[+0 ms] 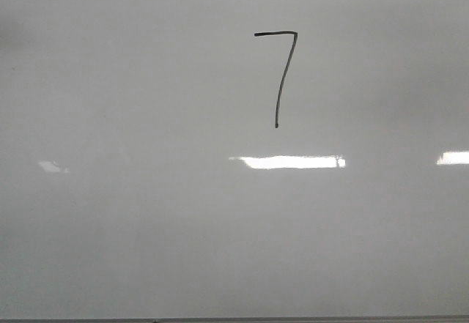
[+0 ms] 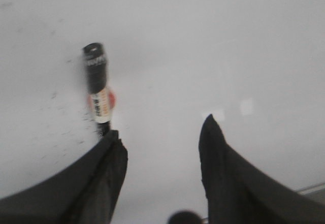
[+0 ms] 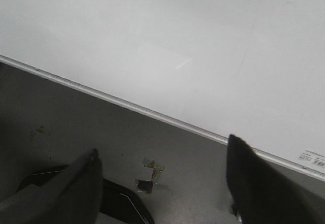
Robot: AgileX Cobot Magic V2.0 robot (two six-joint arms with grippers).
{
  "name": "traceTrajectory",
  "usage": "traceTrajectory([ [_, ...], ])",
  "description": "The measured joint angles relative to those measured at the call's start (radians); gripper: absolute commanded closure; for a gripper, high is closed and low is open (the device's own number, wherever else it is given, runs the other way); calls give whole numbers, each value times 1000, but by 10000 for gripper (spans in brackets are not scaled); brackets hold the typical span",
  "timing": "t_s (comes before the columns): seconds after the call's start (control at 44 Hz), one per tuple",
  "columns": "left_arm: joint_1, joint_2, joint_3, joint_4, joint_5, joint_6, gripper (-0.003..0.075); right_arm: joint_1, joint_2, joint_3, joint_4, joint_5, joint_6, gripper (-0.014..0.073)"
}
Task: Write number 7 on whiteboard
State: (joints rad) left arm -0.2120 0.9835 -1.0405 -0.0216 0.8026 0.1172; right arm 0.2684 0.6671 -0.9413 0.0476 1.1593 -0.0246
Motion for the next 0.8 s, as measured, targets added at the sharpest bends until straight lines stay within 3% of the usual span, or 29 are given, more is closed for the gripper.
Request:
traceTrajectory([
  [0.182, -159, -162, 52, 42, 86, -29, 384, 0, -21, 0, 0, 3, 33, 55],
  [0.319, -172, -282, 132, 108, 105, -147, 384, 0, -29, 0, 0, 4, 37, 55],
  [0.546, -172, -364, 209, 127, 103, -179, 393, 0, -29, 0, 0, 0, 37, 62],
  [0.637, -172, -364, 219, 117, 95, -184, 449, 0, -29, 0, 0, -5, 37, 176],
  [0.796, -172, -364, 221, 104, 56, -188, 608, 0, -29, 0, 0, -9, 37, 477],
])
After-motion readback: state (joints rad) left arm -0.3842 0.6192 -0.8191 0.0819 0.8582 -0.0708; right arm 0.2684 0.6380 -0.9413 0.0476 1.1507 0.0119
